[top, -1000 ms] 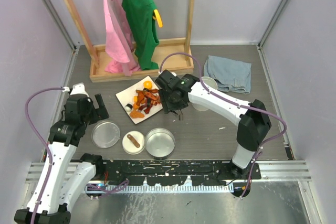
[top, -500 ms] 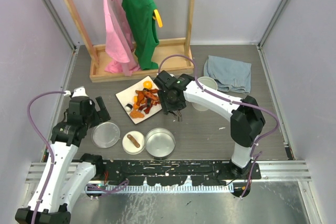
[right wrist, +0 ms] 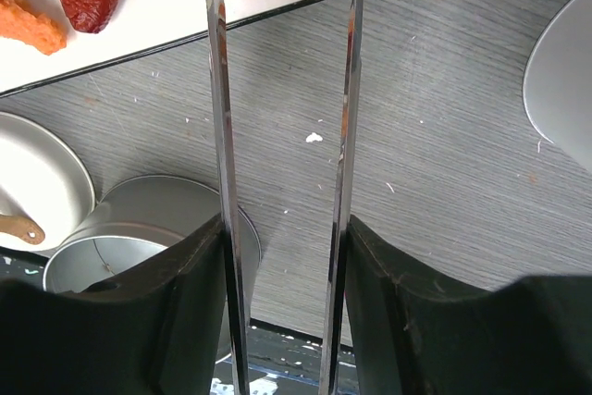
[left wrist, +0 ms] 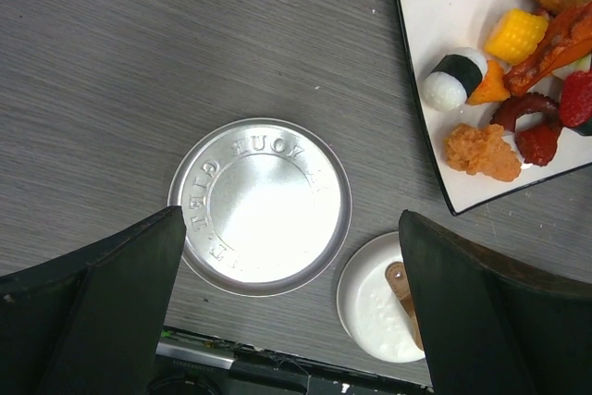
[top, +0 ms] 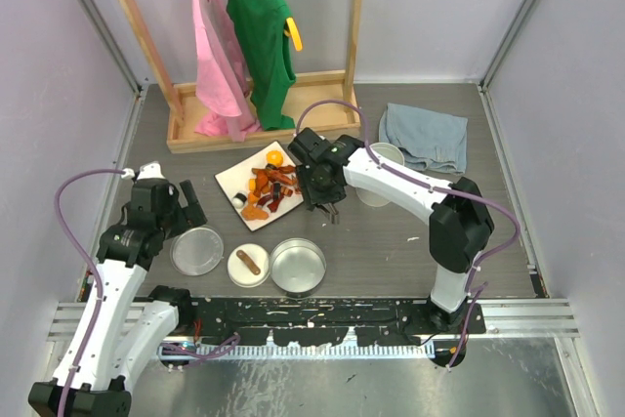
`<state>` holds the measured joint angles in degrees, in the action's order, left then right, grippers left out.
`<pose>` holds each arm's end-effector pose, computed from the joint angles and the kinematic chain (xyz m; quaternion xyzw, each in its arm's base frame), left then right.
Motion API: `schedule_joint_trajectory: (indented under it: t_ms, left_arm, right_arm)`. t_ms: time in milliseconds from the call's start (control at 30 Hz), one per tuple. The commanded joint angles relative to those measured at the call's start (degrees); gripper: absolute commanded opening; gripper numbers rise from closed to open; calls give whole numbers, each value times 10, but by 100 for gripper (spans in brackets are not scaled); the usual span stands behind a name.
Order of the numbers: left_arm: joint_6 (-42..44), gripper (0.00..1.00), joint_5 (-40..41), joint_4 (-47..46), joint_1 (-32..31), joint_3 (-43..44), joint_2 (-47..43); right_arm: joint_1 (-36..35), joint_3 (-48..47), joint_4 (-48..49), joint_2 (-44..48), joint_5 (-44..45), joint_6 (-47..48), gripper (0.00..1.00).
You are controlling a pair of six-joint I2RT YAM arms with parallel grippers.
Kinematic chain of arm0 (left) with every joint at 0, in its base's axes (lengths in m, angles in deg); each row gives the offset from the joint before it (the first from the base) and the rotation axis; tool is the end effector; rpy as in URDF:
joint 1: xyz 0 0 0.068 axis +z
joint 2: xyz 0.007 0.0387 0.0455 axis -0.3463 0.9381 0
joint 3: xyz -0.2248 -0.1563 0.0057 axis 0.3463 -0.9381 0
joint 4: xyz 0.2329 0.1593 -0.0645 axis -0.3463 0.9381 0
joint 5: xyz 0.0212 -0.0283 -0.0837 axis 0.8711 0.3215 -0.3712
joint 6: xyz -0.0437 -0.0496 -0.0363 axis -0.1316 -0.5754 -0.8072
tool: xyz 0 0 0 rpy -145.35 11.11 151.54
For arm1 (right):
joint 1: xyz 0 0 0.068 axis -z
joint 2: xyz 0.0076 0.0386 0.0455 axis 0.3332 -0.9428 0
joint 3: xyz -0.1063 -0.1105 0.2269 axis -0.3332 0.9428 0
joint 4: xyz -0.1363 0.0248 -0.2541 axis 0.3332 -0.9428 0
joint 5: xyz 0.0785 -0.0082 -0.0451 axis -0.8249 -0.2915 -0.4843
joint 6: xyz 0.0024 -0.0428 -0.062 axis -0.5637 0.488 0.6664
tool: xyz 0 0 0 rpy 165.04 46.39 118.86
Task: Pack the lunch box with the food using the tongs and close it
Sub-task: Pick up the fake food from the plate.
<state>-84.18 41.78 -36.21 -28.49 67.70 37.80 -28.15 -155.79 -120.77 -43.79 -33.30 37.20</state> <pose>0.1786 -0.0122 0.2635 -0.1830 0.9034 -0.0171 0.3873 0.2795 0.2947 0.2272 -0.1727 0.9674 0.0563 0.1765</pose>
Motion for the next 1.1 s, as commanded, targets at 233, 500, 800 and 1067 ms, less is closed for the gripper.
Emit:
schedule_joint_trajectory:
  t_ms: [233,500,800,1067]
  left_arm:
    - [-4,100,-6,-18,2,6,6]
    - [-4,100,-5,-17,3,6,5]
    - [-5,100,-6,-16,2,6,5]
    - [-5,100,-4,-17,2,6,4]
  right_arm:
    - [14,-14,31,5,-41,10,52]
    - [14,-13,27,30,-41,11,45]
    - [13,-37,-7,-3,-18,30,54]
    - [15,-48,-1,-20,-18,38,54]
